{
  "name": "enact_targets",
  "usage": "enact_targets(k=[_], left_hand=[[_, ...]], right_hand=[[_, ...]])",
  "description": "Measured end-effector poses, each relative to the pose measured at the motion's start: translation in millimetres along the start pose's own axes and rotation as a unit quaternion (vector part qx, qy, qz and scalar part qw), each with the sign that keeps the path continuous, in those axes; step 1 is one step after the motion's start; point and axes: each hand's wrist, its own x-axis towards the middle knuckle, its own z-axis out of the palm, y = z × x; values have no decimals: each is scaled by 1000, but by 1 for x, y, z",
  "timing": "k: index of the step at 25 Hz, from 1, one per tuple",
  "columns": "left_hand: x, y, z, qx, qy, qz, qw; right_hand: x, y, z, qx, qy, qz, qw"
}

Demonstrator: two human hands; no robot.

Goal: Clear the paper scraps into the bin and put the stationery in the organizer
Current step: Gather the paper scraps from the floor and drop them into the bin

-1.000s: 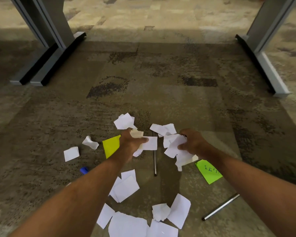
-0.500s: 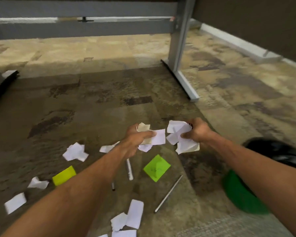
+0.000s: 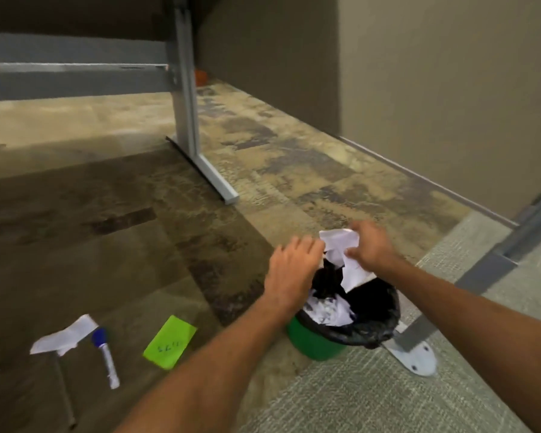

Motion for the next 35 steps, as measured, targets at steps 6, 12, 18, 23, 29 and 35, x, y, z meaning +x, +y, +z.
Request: enact_targets(k=[6,12,18,23,29,35], left_hand=[[1,26,46,-8,-152,-28,988],[0,31,65,-48,-243,-63,967],[-1,23,58,7,-253,-47,966],[-5,-32,19,9,-222,-106,969],[-85,-140,-22,59,-238,-219,944],[-212,-216,-53,107,-269,-335,897]], right_hand=[[-4,28,40,-39,-30,23,999],[-9,41,69,-154,-87,-35,984],[-16,41,74,-257,-57,-106,959],[-10,-13,74,-200,-28,-163,966],[-16,-121,127,-158,-77,-275,945],[-49,-208,218,-135,-121,-399,899]])
